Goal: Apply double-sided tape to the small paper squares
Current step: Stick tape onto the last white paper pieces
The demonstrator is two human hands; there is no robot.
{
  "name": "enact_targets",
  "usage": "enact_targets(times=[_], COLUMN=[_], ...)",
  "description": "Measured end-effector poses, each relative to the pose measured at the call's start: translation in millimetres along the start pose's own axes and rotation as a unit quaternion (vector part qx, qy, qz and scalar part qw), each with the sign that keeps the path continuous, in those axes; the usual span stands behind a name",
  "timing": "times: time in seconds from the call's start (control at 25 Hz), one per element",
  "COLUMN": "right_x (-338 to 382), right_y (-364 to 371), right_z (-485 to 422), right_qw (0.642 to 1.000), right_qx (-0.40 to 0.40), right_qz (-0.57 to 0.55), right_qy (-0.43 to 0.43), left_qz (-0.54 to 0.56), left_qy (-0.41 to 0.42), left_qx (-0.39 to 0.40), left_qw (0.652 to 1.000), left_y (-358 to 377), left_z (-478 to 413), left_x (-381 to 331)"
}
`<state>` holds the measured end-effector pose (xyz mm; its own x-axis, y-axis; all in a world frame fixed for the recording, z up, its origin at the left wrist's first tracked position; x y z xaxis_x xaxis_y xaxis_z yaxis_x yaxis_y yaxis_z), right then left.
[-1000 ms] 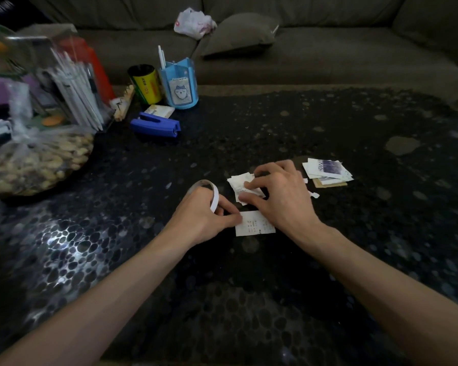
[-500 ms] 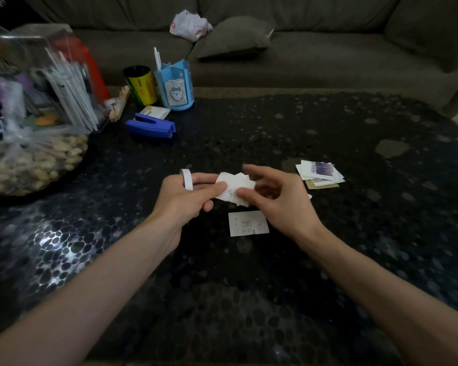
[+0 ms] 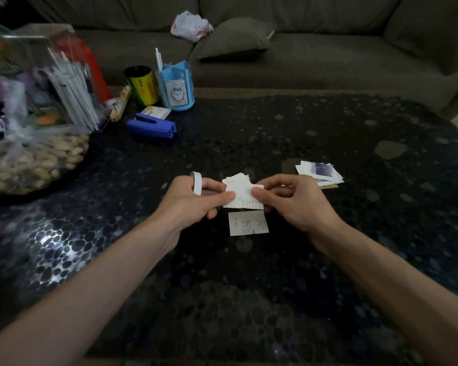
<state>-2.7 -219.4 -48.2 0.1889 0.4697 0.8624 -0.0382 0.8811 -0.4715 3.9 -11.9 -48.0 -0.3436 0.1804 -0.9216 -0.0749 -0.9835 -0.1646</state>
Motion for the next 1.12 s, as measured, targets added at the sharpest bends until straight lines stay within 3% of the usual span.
enact_targets(times=[0.28, 0.64, 1.12], right_x=[-4.1, -17.5, -10.8], right_y=[-1.2, -1.4, 6.2], right_z=[-2.9, -1.4, 0.4], right_qw=[0.996, 0.991, 0.984], right_qx=[0.011, 0.033, 0.039], right_qz=[0.092, 0.124, 0.173], right_qy=[0.013, 0.041, 0.016], left_qz=[-0.067, -0.126, -0.186], left_qy=[0.010, 0.072, 0.064], left_qx=[0.037, 0.014, 0.049], left_qw=[0.997, 0.989, 0.979], left_y=[4.8, -6.9, -0.4], left_z=[1.9, -10.4, -13.5], left_x=[4.9, -1.8, 7.1])
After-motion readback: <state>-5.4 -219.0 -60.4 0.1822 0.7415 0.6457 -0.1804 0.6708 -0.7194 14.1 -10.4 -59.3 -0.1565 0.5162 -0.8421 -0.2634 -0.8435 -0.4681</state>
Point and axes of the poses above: each hand's wrist, its own z-axis away from the middle knuckle, its own y-axis out of the palm, x = y × z, the point moved 8 cm from there along -z, towards the middle knuckle, and after that the axes turned 9 degrees about z, right-handed, at the moved point
